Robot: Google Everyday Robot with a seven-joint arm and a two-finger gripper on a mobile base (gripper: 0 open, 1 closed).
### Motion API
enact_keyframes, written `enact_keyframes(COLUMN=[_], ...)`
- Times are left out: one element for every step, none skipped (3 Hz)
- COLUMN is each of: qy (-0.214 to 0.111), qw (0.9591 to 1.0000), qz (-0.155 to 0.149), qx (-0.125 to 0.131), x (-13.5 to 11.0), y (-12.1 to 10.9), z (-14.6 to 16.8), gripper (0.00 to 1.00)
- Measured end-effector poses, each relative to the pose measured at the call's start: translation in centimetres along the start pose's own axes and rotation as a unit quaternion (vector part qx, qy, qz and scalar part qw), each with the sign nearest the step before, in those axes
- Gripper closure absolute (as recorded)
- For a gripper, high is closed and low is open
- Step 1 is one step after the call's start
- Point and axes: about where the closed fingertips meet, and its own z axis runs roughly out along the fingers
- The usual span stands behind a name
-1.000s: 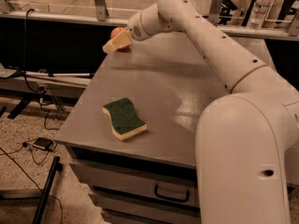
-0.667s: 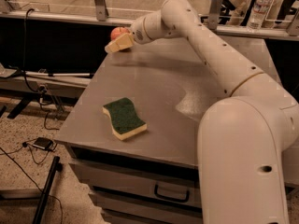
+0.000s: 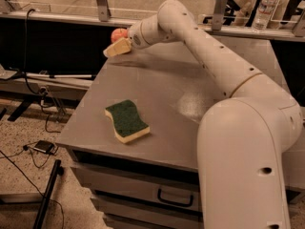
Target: Move apple near sponge
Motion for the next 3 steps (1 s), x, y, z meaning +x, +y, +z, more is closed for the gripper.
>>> enact_keyframes(qy=[0.001, 0.002, 0.002], qw=[1.0, 1.0, 1.0], qz=[0.0, 0.0, 0.0], qx=[-0.003, -0.005, -0.005], x=[0.12, 0.18, 0.18], y=[0.28, 0.42, 0.42], z=[0.44, 0.66, 0.67], gripper=[0.11, 0.0, 0.0])
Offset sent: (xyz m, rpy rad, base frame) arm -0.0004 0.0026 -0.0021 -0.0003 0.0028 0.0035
